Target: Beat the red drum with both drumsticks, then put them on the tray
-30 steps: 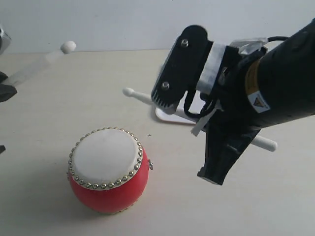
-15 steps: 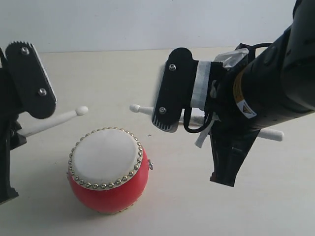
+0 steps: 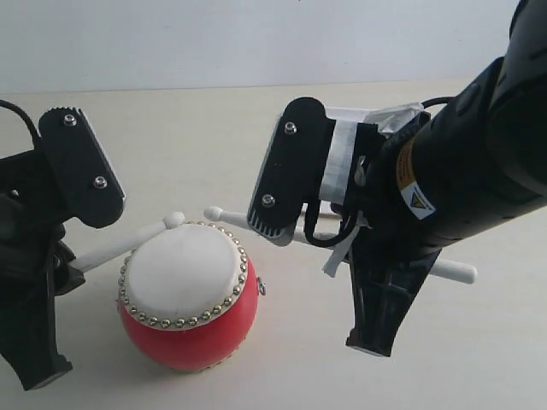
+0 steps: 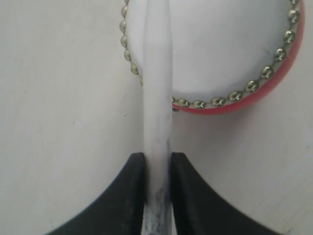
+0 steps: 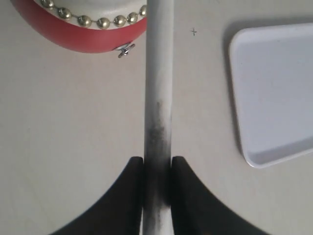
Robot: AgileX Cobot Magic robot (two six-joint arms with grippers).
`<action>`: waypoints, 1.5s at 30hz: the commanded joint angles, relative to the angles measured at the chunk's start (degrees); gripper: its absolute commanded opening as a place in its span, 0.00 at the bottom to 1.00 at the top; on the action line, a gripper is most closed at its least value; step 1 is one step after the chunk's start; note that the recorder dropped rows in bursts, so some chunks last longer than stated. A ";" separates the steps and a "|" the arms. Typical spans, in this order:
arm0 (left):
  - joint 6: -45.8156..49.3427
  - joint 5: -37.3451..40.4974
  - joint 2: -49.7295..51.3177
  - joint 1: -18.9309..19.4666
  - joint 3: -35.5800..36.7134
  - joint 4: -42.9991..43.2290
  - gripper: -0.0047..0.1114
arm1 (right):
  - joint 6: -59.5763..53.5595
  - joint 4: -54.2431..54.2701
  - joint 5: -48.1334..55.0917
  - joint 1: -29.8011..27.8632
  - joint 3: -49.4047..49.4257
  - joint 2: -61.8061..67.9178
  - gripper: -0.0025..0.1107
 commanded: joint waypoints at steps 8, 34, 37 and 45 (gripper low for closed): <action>-4.11 0.60 0.02 -0.01 0.36 6.61 0.04 | 0.94 0.77 -0.18 0.03 -0.50 0.15 0.02; 0.77 8.51 8.89 -0.01 -0.60 2.41 0.04 | -2.30 1.57 1.94 0.03 -0.50 5.77 0.02; -6.44 8.96 6.20 -0.01 -2.45 9.16 0.04 | -2.30 2.18 1.14 0.03 -0.50 6.83 0.02; -6.72 9.21 -0.35 -0.01 -4.24 10.95 0.04 | -2.30 1.94 0.97 0.03 -0.54 6.93 0.02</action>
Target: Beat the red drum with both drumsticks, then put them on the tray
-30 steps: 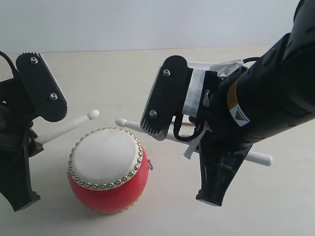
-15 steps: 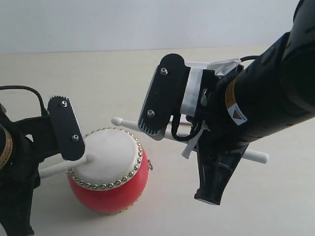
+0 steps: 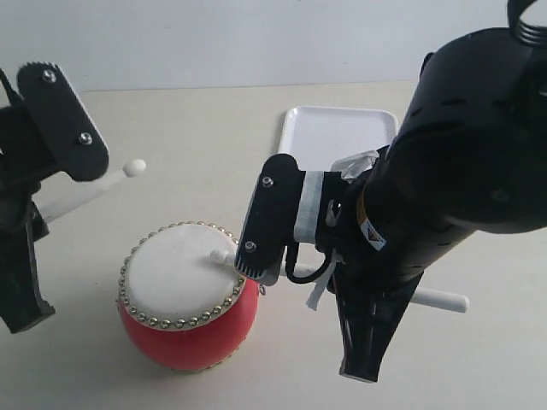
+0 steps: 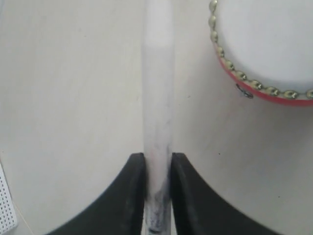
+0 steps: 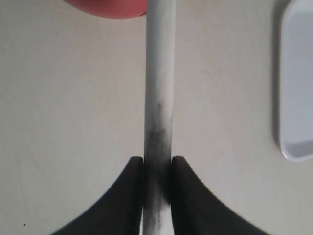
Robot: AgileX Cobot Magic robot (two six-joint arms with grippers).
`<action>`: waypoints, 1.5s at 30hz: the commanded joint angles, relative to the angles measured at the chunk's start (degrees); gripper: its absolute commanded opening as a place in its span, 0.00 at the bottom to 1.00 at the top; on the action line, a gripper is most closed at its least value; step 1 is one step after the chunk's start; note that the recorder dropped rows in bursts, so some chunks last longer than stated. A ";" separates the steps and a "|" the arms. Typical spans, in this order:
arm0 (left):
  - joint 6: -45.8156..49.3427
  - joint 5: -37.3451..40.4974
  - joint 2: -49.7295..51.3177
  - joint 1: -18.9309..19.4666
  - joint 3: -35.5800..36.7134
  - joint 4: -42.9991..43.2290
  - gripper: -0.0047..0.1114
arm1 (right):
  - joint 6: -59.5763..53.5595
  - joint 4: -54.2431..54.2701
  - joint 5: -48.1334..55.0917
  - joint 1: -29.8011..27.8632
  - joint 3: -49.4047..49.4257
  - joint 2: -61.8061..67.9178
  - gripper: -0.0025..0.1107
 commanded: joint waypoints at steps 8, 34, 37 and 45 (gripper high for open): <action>8.36 -1.50 6.16 -0.01 4.75 -8.76 0.04 | 0.44 0.71 -3.53 0.03 -2.97 -8.25 0.02; 9.52 6.53 -1.23 -0.01 -3.48 -8.49 0.04 | -3.63 9.19 3.22 0.03 -5.67 2.60 0.02; 9.52 5.56 0.19 -0.01 -1.20 -8.37 0.04 | -3.63 9.00 5.68 0.03 -8.08 0.22 0.02; 9.79 1.10 8.23 -0.01 3.82 -9.39 0.04 | -2.32 9.11 5.97 0.03 -14.16 -10.21 0.02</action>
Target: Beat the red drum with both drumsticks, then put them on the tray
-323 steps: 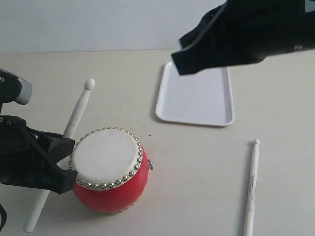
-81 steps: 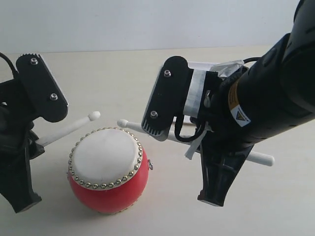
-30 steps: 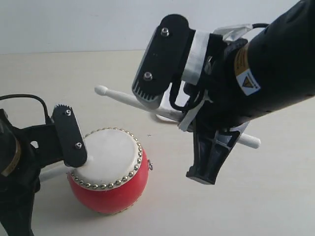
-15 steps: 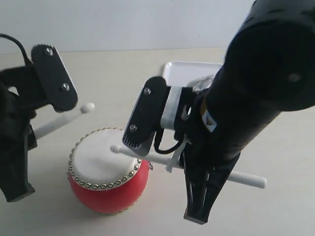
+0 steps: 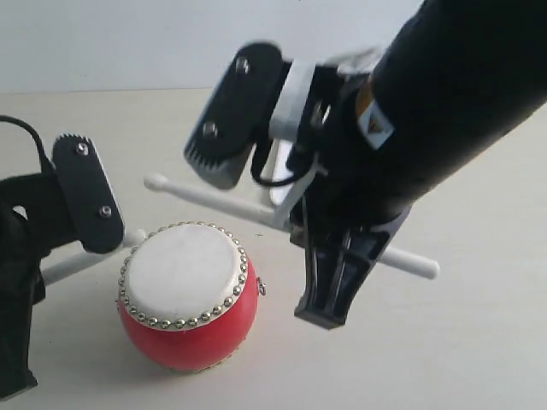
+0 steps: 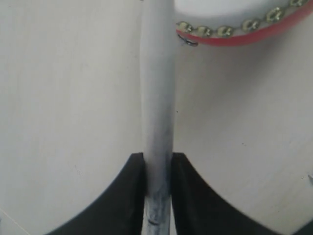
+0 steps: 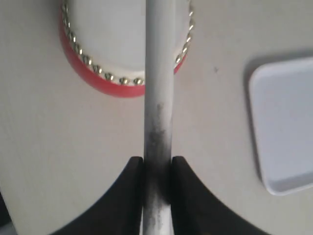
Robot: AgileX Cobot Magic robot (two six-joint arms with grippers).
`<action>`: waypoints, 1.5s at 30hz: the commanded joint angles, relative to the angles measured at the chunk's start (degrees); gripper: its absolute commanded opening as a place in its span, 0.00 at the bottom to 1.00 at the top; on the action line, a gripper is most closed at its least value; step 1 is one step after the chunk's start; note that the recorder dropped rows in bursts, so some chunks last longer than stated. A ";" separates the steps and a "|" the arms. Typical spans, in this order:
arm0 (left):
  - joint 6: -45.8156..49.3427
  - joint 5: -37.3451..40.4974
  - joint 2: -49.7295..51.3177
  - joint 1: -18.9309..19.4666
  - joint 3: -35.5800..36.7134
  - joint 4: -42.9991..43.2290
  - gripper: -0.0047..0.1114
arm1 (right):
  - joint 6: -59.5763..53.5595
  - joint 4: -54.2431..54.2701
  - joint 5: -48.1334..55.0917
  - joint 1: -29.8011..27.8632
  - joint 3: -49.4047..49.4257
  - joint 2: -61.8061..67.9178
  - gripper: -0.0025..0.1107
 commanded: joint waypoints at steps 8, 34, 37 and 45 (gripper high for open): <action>3.29 0.86 10.61 -0.01 0.62 -0.23 0.04 | 2.04 0.11 1.57 0.03 -2.61 -10.24 0.02; -5.72 -3.27 -11.85 -0.01 -8.27 3.90 0.04 | -0.04 0.25 -1.66 0.03 6.00 9.85 0.02; -5.72 -4.38 -11.86 -0.01 -8.27 3.90 0.04 | -0.04 0.25 -1.55 0.03 4.59 6.95 0.02; -5.72 -12.93 -11.74 -0.01 -8.27 1.77 0.04 | 3.13 -2.39 -2.22 0.03 1.75 -5.87 0.02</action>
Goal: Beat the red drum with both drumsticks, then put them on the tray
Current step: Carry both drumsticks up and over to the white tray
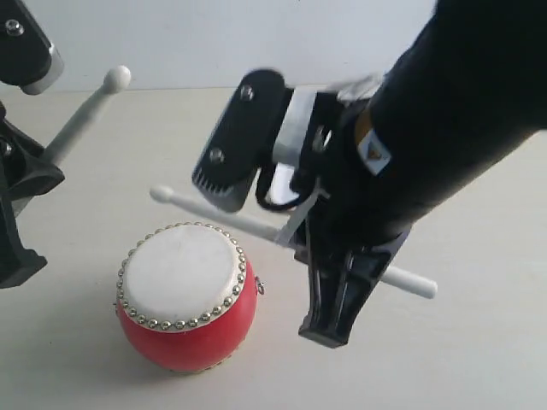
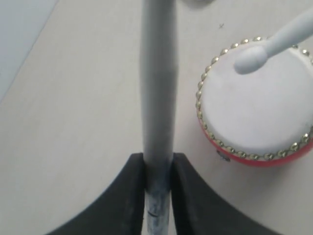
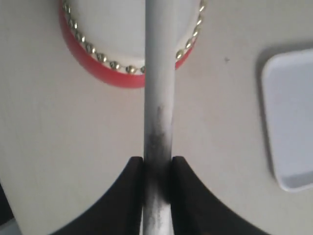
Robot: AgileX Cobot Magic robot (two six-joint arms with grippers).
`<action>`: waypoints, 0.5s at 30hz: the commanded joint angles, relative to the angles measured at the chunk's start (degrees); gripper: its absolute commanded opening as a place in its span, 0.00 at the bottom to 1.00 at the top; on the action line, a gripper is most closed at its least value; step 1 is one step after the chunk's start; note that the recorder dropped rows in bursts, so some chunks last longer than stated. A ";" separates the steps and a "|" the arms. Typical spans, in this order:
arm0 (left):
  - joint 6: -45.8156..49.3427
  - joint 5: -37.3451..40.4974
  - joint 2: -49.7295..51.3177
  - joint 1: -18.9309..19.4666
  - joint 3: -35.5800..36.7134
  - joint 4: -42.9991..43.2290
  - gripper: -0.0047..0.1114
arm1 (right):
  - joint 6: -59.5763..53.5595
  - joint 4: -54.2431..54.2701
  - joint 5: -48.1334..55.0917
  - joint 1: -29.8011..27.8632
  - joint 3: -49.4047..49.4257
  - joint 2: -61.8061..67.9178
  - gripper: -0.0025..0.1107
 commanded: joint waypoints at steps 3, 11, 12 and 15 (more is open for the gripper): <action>-0.55 -18.10 -0.19 -0.01 -0.31 -6.08 0.04 | 17.47 -13.70 -3.51 0.03 -1.14 -13.69 0.02; -3.93 -48.85 6.01 0.22 -0.31 -7.42 0.04 | 46.16 -38.37 -8.15 0.03 -1.03 -19.32 0.02; -5.14 -52.24 7.43 0.72 -0.31 -7.42 0.04 | 47.88 -40.68 -8.30 0.03 -1.03 -19.32 0.02; -18.90 -63.14 12.45 5.81 -0.31 -7.57 0.04 | 54.30 -46.87 -8.00 0.03 -0.91 -18.62 0.02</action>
